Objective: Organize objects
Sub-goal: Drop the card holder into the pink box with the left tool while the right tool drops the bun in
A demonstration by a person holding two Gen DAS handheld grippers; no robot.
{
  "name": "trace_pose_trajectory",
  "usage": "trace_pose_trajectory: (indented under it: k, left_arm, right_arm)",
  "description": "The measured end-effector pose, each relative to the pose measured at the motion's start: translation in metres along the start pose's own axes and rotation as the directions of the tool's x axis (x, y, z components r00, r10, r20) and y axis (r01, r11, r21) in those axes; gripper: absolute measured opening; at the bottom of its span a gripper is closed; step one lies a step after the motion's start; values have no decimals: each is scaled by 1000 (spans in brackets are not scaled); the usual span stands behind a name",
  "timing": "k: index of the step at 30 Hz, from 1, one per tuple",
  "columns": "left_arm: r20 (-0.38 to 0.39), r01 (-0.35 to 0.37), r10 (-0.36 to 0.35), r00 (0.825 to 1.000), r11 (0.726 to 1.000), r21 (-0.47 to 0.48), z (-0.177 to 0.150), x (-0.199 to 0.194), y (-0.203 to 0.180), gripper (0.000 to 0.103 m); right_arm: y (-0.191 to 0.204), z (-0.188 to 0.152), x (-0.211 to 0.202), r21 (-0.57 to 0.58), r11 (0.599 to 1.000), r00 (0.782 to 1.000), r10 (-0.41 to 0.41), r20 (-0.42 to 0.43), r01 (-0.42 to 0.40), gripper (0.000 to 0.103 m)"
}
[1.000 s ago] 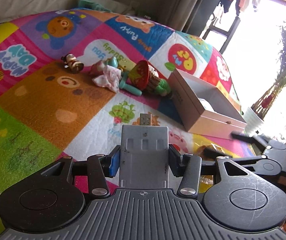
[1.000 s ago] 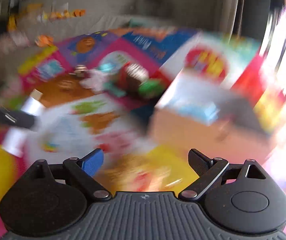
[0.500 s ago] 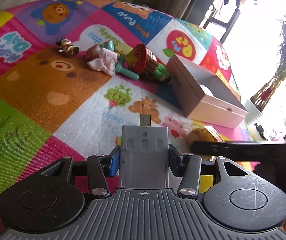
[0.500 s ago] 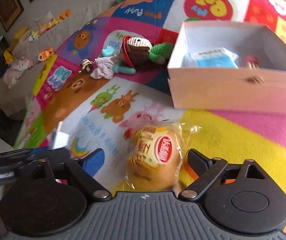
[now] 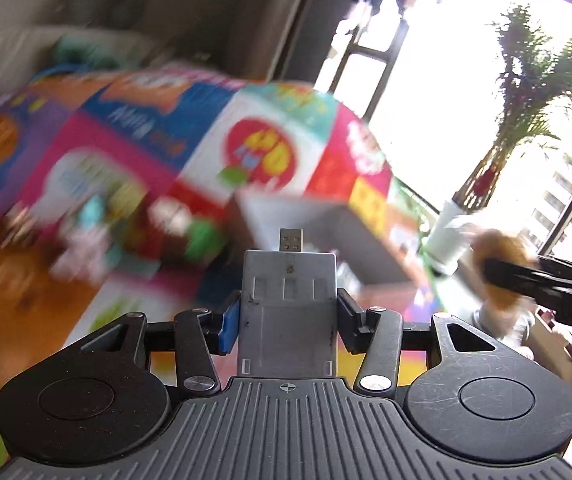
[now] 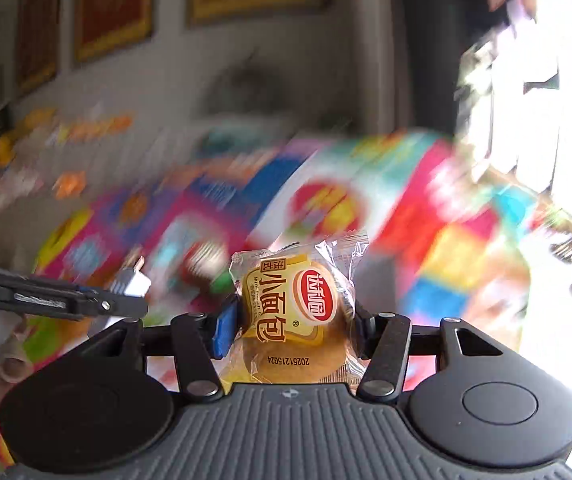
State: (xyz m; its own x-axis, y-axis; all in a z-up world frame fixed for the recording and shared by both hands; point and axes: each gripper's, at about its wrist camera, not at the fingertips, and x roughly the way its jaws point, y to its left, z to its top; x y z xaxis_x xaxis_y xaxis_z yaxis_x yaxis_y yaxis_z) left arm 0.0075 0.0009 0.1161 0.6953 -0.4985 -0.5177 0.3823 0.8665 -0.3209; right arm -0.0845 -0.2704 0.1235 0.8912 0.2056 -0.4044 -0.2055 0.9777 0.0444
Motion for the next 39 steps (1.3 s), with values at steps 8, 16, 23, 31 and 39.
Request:
trace_pose_trajectory:
  k: [8, 16, 23, 31, 39]
  left_arm:
    - [-119, 32, -39, 992, 998, -61, 46, 147, -56, 53]
    - [-258, -95, 109, 960, 993, 65, 26, 206, -81, 52]
    - [-156, 21, -27, 987, 999, -41, 14, 124, -49, 52]
    - [-97, -17, 18, 995, 1000, 21, -22, 43, -3, 52]
    - [-79, -152, 141, 987, 974, -167, -36, 18, 82, 52]
  right_arm:
    - [-84, -10, -24, 181, 976, 985, -137, 102, 117, 54]
    - [-114, -42, -4, 224, 960, 983, -180, 43, 166, 54]
    - [-118, -37, 12, 264, 959, 993, -114, 25, 103, 54]
    - [-86, 41, 94, 250, 962, 994, 108, 0, -105, 56]
    - [-37, 55, 147, 136, 989, 996, 64, -67, -54, 85]
